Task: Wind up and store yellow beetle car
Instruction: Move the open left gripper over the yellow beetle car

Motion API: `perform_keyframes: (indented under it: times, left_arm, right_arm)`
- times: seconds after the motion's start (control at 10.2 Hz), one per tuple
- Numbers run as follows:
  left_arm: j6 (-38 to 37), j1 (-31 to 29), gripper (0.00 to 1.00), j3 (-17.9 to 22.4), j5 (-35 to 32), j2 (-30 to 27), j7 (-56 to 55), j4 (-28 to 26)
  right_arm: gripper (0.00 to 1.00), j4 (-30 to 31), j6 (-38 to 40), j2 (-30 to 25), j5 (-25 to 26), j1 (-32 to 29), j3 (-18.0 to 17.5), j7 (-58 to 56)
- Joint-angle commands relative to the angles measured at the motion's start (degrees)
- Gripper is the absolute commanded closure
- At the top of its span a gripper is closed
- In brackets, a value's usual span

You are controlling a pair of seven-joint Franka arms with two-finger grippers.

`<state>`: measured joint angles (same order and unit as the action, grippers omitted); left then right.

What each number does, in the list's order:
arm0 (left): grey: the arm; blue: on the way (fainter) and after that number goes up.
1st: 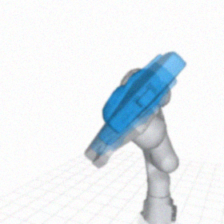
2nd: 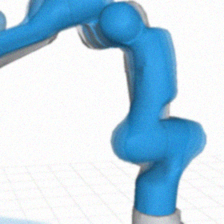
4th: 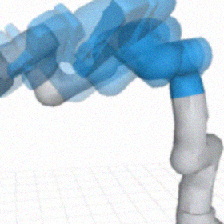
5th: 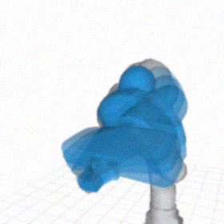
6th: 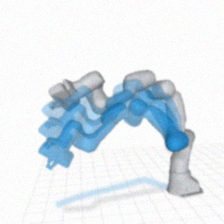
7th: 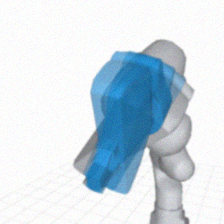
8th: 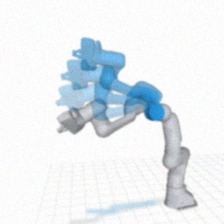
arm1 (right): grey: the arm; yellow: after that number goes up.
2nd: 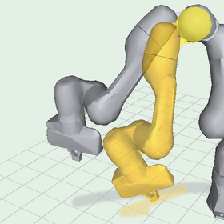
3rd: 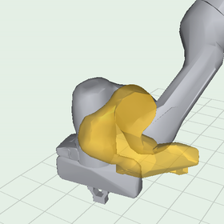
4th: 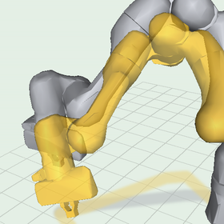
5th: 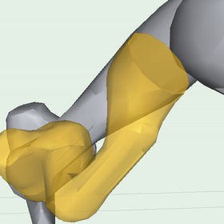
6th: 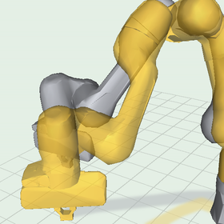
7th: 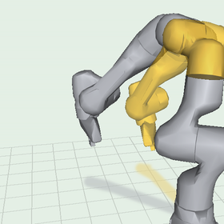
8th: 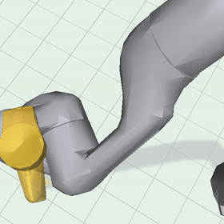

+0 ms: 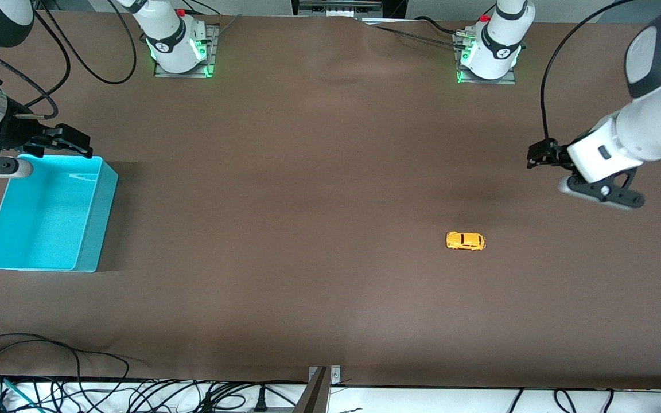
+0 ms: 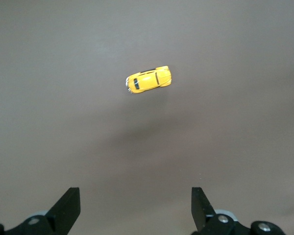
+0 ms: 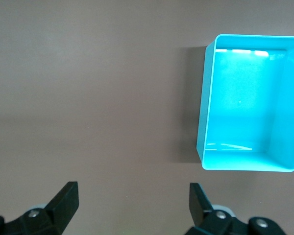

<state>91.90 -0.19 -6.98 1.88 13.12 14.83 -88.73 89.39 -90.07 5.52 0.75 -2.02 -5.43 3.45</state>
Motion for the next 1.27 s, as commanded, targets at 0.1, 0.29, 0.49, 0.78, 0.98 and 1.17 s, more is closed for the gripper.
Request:
perform_keyframes:
  times: [0.1,0.29,0.49,0.78,0.98,1.17]
  left_arm:
    - [5.3,0.5,0.0,-0.1,0.2,7.5,18.1,3.0]
    - [10.0,0.4,0.0,-0.1,0.0,11.8,29.0,2.4]
    - [18.2,1.5,0.0,-0.1,-1.3,12.7,35.3,-2.8]
    - [30.1,5.6,0.0,-0.2,-8.2,14.8,41.6,-8.7]
    - [35.8,5.7,0.0,-0.2,-7.2,17.9,50.4,-9.9]
    - [40.4,5.1,0.0,-0.5,-7.2,18.6,55.5,-13.6]
  right_arm:
    - [0.0,-1.1,0.1,0.5,0.9,-0.4,0.0,-0.7]
    - [0.0,-1.1,0.0,1.0,0.4,-0.6,0.2,-0.8]
    - [0.0,-1.1,-0.1,1.1,0.5,-0.4,0.1,-0.5]
    - [0.0,-1.1,-1.2,1.3,0.3,-0.4,0.1,-0.7]
    - [0.0,-1.1,-1.2,1.4,0.3,-0.4,0.1,-0.7]
    - [0.0,-1.1,-1.2,1.4,0.5,-0.4,0.1,-0.6]
